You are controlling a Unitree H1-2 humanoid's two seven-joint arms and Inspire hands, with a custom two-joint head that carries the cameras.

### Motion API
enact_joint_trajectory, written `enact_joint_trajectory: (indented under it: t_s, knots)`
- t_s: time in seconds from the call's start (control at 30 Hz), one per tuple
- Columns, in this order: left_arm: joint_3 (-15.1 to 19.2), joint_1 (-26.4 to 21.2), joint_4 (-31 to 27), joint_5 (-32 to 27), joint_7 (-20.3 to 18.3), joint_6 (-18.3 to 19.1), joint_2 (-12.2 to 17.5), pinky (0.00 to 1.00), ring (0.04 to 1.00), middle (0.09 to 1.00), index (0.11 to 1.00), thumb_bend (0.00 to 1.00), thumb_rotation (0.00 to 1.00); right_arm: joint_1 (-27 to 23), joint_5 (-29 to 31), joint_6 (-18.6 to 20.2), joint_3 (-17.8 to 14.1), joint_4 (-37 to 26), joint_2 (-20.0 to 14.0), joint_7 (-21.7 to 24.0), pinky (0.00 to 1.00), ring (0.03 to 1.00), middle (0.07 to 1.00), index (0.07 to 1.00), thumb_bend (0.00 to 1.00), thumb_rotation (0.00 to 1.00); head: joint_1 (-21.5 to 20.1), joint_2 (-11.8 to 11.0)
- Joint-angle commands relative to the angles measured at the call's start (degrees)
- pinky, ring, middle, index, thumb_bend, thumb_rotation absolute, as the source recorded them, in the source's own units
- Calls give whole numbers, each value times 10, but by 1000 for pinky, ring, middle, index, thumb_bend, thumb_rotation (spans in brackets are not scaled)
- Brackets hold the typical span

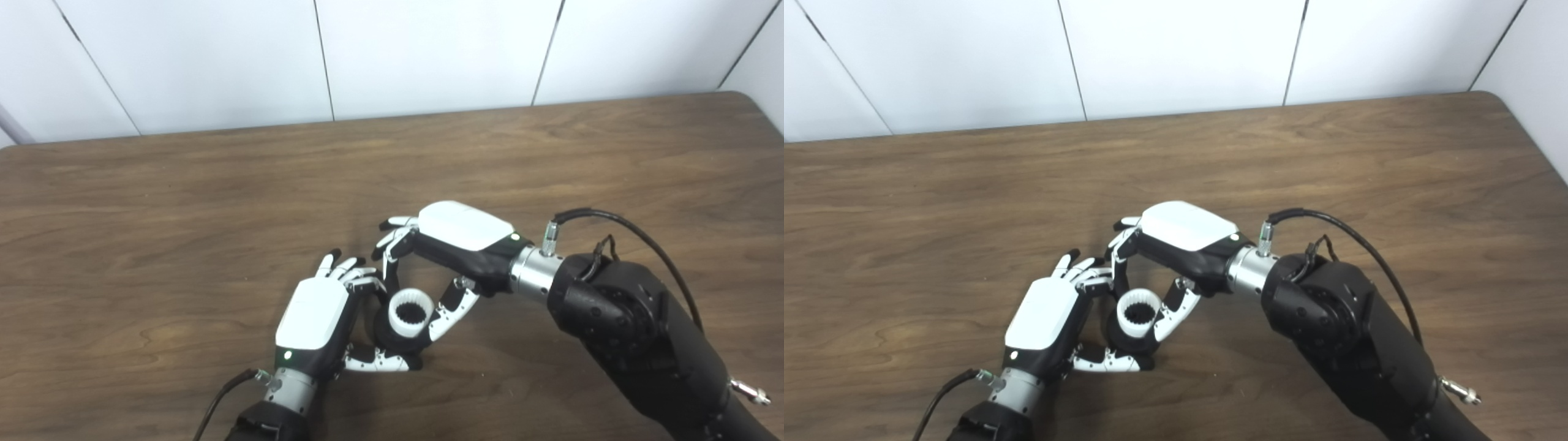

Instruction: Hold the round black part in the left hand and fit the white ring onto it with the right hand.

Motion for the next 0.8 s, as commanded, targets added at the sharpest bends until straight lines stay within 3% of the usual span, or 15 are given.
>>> enact_joint_trajectory:
  t_s: [0.0, 0.77]
  knots:
    - [-9, -2, -6, 8, -13, 0, -3, 1000, 889, 770, 483, 523, 52, -8, -4, -18, -9, 0, 1, -19, 833, 928, 791, 485, 522, 132, 0, 0]
    - [-14, 0, -9, 9, -12, 5, -7, 1000, 888, 771, 483, 522, 51, 0, -23, -35, -8, 24, 25, -31, 834, 935, 801, 485, 522, 132, 1, 4]
